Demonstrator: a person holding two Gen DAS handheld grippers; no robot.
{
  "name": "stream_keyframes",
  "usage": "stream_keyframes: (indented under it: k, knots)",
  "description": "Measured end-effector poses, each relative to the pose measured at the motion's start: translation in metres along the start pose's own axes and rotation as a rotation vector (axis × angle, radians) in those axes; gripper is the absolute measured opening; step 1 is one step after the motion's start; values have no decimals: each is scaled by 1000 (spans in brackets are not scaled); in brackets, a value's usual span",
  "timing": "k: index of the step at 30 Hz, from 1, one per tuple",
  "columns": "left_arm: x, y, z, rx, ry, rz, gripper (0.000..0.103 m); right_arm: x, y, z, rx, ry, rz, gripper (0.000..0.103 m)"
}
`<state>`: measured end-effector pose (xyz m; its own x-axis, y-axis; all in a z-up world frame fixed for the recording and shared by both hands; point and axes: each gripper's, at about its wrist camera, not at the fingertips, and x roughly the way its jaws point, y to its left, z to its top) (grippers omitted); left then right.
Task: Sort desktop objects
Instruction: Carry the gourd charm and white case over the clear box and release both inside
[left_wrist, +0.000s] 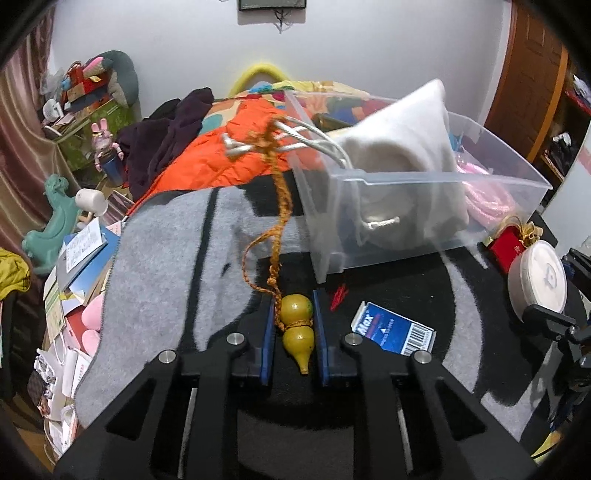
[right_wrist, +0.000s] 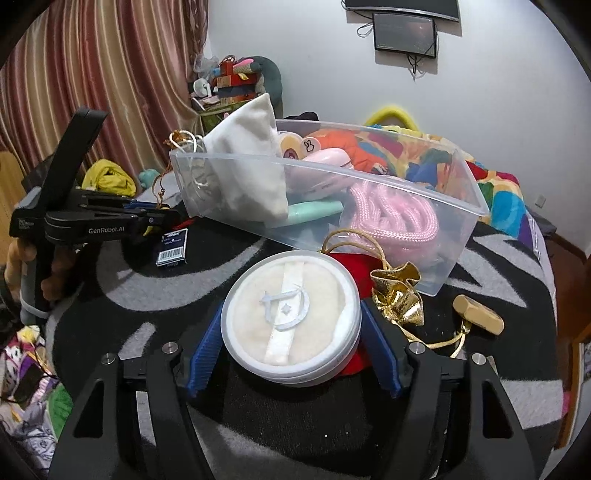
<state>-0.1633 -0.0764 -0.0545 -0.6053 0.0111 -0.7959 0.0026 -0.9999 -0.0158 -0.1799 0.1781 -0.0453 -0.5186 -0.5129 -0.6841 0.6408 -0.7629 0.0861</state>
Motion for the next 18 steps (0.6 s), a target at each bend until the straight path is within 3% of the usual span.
stream_keyframes:
  k: [18]
  knots:
    - [-64,25,22,-70,-184,9,19,-45,-10,26,26,-136,20,67]
